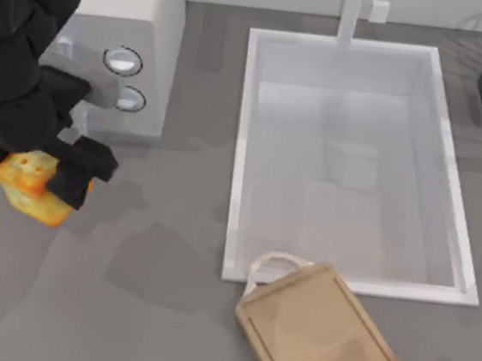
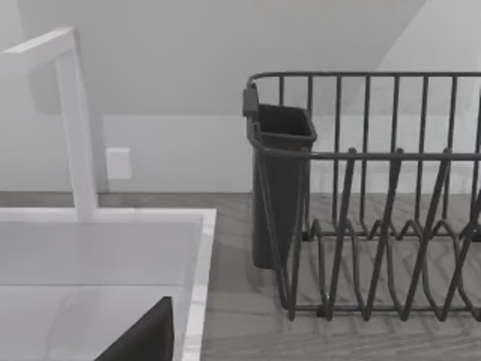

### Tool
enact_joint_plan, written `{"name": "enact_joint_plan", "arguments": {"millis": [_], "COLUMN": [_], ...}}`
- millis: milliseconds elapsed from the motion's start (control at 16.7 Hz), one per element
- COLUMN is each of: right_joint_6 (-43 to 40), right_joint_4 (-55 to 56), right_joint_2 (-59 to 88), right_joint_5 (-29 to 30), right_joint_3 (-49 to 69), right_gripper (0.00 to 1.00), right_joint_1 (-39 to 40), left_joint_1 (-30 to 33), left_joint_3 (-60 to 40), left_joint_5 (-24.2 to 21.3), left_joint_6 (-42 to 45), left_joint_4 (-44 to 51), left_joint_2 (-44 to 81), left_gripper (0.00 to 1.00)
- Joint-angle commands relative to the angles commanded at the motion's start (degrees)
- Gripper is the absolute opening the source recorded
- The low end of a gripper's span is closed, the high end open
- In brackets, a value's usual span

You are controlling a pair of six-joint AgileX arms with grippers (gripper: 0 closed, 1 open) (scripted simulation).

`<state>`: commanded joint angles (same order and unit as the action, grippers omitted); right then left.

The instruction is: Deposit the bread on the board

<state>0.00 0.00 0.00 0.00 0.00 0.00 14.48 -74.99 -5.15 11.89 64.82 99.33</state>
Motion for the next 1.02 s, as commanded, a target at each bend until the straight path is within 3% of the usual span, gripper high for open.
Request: {"name": "enact_joint_plan", "arguments": {"millis": [300,540,780,1020], "right_joint_6": [0.00,0.00,0.00,0.00], "right_joint_4": [0.00,0.00,0.00,0.00], "right_joint_2": [0.00,0.00,0.00,0.00], "right_joint_5": [0.00,0.00,0.00,0.00], "right_joint_3": [0.00,0.00,0.00,0.00], "right_gripper": [1.00,1.00,1.00,1.00], "right_joint_1": [0.00,0.00,0.00,0.00], "left_joint_1": [17.56,30.01,38.58,42.71], "left_joint_3": [-7.80,-15.52,-23.22,-28.05], "left_joint_5": [-2.66,-2.08,1.30,4.70], "left_joint_6": [-29.20,-49.70,-61.37,-67.11], "left_joint_4": [0.85,2.32,3.40,4.02], "left_joint_2": [8.28,15.91,21.78,24.98], "left_gripper": [0.00,0.00,0.00,0.00]}}
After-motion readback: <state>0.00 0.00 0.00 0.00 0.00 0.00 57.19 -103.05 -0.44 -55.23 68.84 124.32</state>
